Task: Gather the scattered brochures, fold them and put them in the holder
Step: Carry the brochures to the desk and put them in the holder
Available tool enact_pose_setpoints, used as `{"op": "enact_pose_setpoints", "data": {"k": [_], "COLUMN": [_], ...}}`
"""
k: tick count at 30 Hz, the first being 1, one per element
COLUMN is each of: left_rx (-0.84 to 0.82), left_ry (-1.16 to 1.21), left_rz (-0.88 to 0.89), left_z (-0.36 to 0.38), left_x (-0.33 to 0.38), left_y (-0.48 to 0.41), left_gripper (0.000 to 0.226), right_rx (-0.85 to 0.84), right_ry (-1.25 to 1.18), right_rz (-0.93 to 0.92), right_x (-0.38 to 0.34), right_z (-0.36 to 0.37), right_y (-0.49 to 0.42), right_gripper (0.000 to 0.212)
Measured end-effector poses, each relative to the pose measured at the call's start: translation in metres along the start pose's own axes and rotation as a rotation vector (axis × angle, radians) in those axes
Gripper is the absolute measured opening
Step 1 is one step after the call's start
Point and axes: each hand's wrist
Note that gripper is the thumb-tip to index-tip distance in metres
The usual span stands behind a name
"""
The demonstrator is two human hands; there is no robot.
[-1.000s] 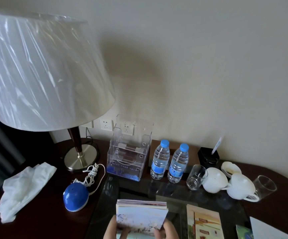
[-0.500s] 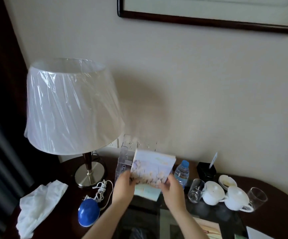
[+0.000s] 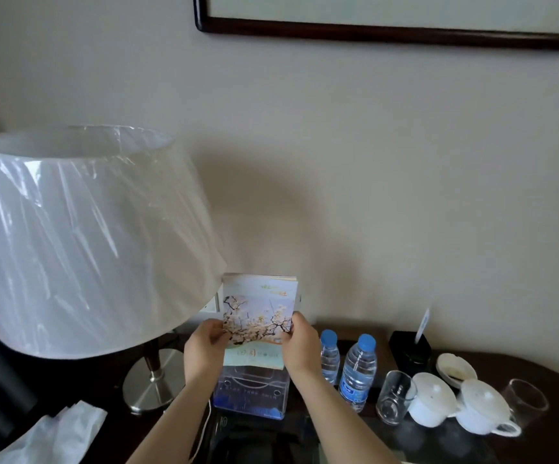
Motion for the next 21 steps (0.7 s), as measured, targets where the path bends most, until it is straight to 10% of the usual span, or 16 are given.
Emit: {"op": "enact_pose_setpoints", "data": {"k": [21], "left_rx": [-0.116], "left_ry": [-0.258], "left_rz": [-0.045], "left_z": [0.023], "left_x": [-0.043], "left_y": [-0.021], "left_gripper": [0.014], "right_rx": [-0.062], "right_ry": [0.252], "right_rz": [0.038], "right_x": [0.036], "right_z": [0.049], "right_y": [-0.011], "right_gripper": [0.012]}}
Point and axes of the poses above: each hand's wrist, its own y-axis away from the middle knuckle, its own z-axis out of the palm, x = y × z, and after that the axes turned 1 degree about z, right-handed
